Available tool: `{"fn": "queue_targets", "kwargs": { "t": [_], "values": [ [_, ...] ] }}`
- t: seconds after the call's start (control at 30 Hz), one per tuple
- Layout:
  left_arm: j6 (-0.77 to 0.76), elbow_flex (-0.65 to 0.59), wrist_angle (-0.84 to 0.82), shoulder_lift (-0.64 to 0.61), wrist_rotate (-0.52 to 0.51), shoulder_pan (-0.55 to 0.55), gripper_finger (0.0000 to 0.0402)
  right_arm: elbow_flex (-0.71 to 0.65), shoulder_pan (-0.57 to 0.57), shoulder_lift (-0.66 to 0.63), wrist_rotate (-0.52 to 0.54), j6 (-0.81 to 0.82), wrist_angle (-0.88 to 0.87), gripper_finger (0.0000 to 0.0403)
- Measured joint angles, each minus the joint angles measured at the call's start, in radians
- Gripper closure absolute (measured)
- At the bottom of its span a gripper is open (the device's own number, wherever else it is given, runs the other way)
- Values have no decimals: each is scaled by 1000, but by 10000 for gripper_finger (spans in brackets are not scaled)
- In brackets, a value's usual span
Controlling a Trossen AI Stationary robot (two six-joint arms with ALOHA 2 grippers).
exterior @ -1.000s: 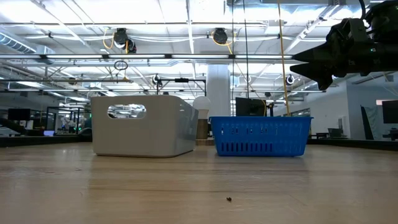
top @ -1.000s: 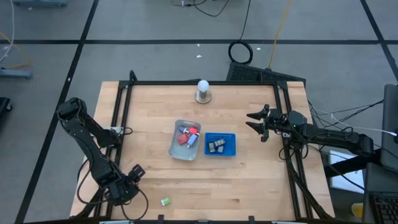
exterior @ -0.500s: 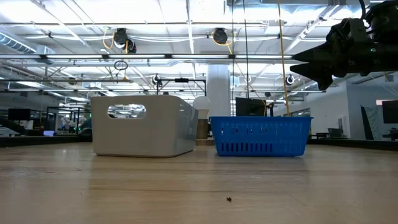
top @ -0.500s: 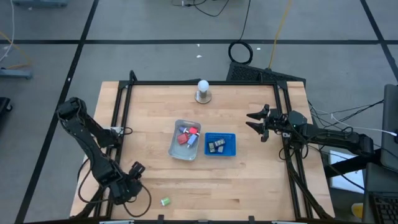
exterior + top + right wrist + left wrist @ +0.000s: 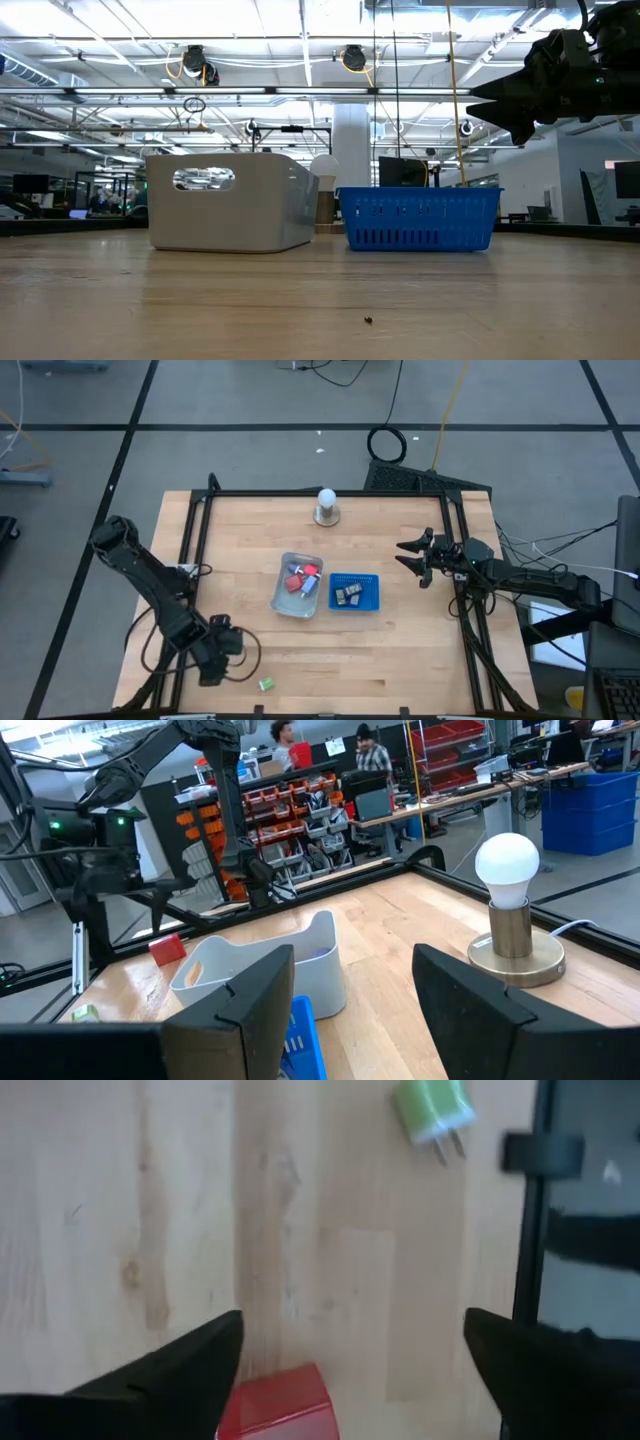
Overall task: Pick & Place Office items
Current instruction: Put the red charger adapter into the gray bin
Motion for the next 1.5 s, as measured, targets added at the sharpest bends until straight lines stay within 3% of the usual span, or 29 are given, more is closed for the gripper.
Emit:
{"fn": "queue_targets", "kwargs": {
  "t": [0.07, 0.23, 0.37, 0.83, 1.37, 1.5],
  "values": [
    [-32, 0, -1, 0, 0, 19, 8, 0, 0, 0, 0, 0, 0, 206],
    [-88, 0, -14, 0, 0, 69, 22, 0, 0, 0, 0, 0, 0, 206],
    [-133, 0, -71, 0, 1, 100, 7, 0, 0, 0, 0, 0, 0, 206],
    [-317, 0, -225, 0, 0, 113, 8, 0, 0, 0, 0, 0, 0, 206],
    [-294, 0, -302, 0, 23, 114, 11, 0, 0, 0, 0, 0, 0, 206],
    [-319, 0, -305, 0, 100, 114, 3, 0, 0, 0, 0, 0, 0, 206]
  ]
}}
